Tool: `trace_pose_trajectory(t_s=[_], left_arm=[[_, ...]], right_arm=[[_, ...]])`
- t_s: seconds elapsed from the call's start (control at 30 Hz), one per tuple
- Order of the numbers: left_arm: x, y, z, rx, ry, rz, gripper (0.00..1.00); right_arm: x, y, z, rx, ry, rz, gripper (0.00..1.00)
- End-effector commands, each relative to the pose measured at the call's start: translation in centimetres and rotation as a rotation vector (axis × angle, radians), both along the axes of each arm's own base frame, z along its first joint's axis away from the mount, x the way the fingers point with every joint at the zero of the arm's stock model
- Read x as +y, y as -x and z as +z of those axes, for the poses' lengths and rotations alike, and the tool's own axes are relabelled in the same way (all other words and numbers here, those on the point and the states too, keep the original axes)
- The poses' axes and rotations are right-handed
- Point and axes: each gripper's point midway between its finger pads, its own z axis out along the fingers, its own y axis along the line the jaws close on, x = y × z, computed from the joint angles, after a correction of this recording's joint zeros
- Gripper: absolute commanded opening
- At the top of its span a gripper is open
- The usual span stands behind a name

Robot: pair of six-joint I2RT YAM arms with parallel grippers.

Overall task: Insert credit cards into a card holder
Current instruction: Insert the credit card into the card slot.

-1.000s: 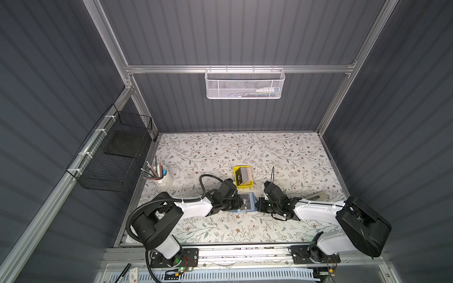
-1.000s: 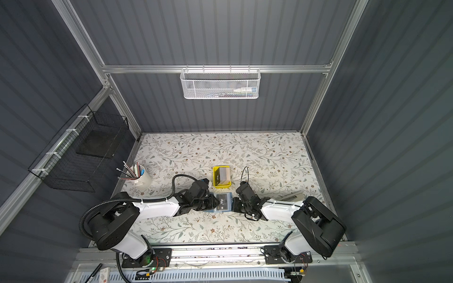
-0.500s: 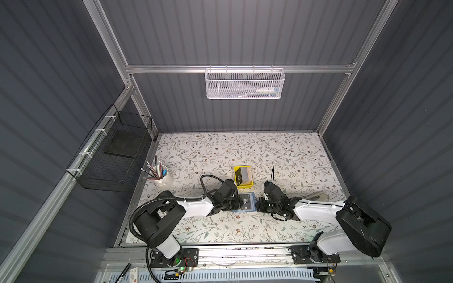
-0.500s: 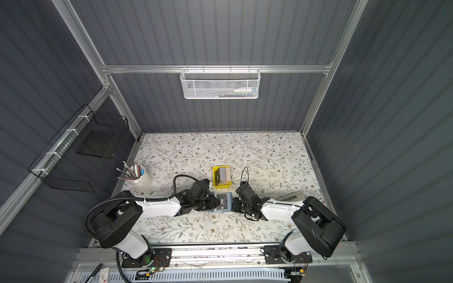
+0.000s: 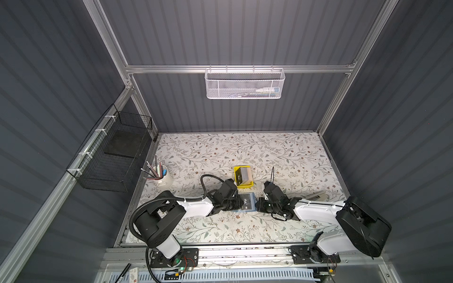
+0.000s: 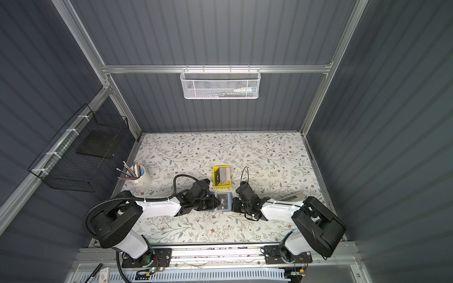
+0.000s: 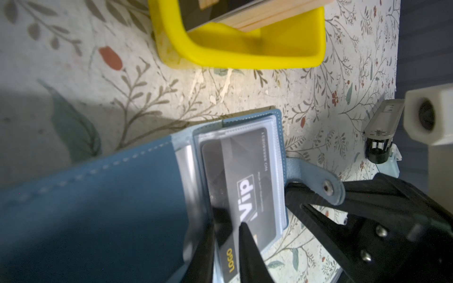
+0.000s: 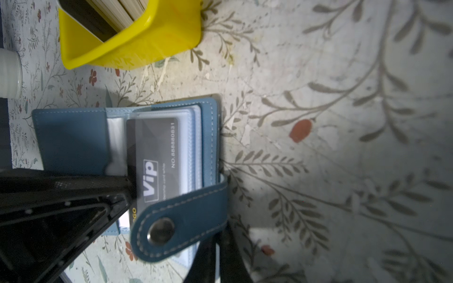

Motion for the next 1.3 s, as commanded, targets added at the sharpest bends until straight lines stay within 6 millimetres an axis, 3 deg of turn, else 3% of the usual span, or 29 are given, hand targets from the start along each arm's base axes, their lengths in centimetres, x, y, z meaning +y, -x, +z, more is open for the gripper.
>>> trace_pose_trajectory(t_s=[0.0,0.17,0.47,0.63,0.83,1.27], left_arm=[[-1.1,0.6,0.4,-0.026,0.024,-0.061,0.20],[-0.5,0.6,0.1,-0.053,0.013,-0.057,0.22],[-1.1,0.4,1.4,-0.093,0.076,-0.068,0.23],[-0.4,0.6,1.1,-0.096,0.051,-0.057,0.23],[0.4,0.8,2.1,-0.123,0.051,-0.047,0.23],[-0.4,0.7,1.7,-0.121,0.045,-0.092,0.20]], right_arm=[[-0.7,0.6,-1.0,0.031,0.056,0.002,0.10],[-0.8,0.6,-0.6,0.023,0.050,-0.001,0.10],[-1.2,0.7,0.7,-0.008,0.029,-0.019,0.13],[-1.0,0.8,1.0,-0.014,-0.005,-0.020,0.15],[-0.9,1.2,1.4,-0.020,-0.035,-0.012,0.14],[-0.1,0.9,2.3,-0.040,-0.081,-0.002,0.13]])
